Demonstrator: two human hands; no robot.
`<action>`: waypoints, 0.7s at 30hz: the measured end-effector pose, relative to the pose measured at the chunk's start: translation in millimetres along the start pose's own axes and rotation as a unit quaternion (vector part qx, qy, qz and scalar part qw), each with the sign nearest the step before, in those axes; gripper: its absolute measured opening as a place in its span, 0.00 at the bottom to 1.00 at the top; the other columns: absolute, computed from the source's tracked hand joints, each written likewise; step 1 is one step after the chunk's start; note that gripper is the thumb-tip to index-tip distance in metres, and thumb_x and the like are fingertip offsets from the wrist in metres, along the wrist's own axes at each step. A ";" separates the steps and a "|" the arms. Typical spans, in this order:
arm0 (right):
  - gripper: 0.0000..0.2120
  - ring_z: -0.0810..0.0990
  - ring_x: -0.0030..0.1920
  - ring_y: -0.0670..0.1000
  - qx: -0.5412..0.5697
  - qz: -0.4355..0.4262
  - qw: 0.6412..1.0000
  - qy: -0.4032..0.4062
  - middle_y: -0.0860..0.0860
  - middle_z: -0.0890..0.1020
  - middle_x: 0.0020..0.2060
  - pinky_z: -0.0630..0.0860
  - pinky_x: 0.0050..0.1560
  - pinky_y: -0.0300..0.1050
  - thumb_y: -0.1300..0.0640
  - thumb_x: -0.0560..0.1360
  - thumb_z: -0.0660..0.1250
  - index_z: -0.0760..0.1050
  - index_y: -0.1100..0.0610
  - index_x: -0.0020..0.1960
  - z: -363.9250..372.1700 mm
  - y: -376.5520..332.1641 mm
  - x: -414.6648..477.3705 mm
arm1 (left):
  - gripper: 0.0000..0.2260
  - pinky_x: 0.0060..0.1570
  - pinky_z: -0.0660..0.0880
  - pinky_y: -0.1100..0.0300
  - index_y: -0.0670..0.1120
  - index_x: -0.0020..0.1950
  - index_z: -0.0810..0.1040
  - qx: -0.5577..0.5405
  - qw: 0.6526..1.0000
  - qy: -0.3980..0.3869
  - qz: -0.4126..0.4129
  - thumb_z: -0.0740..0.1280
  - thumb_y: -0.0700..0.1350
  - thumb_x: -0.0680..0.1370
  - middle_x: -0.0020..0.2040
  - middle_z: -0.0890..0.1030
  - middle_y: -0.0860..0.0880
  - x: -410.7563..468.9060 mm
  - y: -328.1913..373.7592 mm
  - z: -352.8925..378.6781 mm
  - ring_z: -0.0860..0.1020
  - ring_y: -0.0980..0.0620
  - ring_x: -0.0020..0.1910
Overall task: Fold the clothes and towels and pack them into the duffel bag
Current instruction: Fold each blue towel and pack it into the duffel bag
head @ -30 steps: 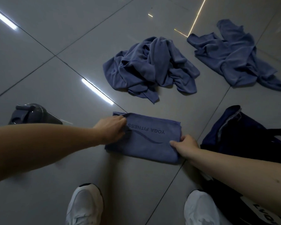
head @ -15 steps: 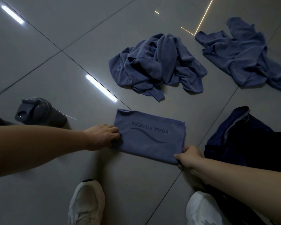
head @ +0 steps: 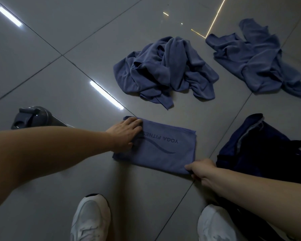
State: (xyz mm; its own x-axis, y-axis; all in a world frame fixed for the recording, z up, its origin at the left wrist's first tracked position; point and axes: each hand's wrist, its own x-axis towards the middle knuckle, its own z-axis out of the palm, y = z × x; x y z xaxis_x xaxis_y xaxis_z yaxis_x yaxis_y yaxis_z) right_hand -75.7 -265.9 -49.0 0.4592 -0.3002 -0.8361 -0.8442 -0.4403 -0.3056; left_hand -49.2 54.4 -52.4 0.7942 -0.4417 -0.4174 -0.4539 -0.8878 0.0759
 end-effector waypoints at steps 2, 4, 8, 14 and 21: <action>0.09 0.76 0.32 0.53 -0.001 -0.012 1.000 -0.004 0.57 0.81 0.39 0.71 0.27 0.39 0.60 0.71 0.76 0.79 0.64 0.46 -1.5 -1.3 -1.8 | 0.32 0.76 0.57 0.49 0.46 0.75 0.63 0.000 1.000 0.000 -0.006 0.67 0.54 0.74 0.80 0.54 0.44 1.8 5.8 -0.7 0.53 0.42 0.78; 0.11 0.77 0.36 0.53 0.021 -0.029 0.999 -0.010 0.55 0.80 0.40 0.71 0.29 0.39 0.53 0.73 0.75 0.78 0.60 0.47 -1.1 -3.1 -3.3 | 0.32 0.75 0.58 0.49 0.47 0.75 0.66 -0.014 1.000 0.024 0.012 0.68 0.54 0.73 0.78 0.57 0.45 2.3 16.7 -1.9 0.57 0.42 0.77; 0.10 0.83 0.42 0.56 0.087 -0.047 0.995 -0.003 0.56 0.84 0.46 0.80 0.42 0.45 0.54 0.73 0.75 0.79 0.59 0.49 1.8 -9.8 5.9 | 0.28 0.71 0.65 0.51 0.49 0.74 0.68 -0.048 0.992 0.047 0.105 0.69 0.53 0.76 0.76 0.63 0.48 -1.7 51.2 -5.3 0.63 0.45 0.74; 0.12 0.81 0.36 0.56 0.124 -0.022 0.991 -0.042 0.58 0.83 0.40 0.77 0.34 0.47 0.55 0.75 0.73 0.80 0.64 0.51 1.8 -26.2 18.1 | 0.29 0.74 0.62 0.46 0.49 0.76 0.65 0.012 0.991 -0.040 0.125 0.68 0.52 0.77 0.79 0.56 0.46 -6.7 81.7 4.8 0.54 0.43 0.77; 0.10 0.84 0.42 0.52 0.036 -0.251 0.966 -0.057 0.53 0.83 0.47 0.82 0.37 0.46 0.60 0.77 0.71 0.75 0.59 0.56 8.7 -57.7 -16.1 | 0.10 0.55 0.79 0.52 0.52 0.55 0.81 -0.446 0.890 -0.070 -0.073 0.66 0.55 0.79 0.51 0.81 0.52 -1.2 73.7 -29.6 0.79 0.53 0.50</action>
State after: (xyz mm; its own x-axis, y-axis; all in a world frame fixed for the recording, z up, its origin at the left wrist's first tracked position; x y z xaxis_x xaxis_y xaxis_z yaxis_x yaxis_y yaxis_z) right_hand -36.8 -228.2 -21.9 0.7857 0.0324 -0.6178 -0.5419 -0.4456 -0.7126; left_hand -71.6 -14.4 -19.5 0.7324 -0.3490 -0.5847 0.1991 -0.7113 0.6741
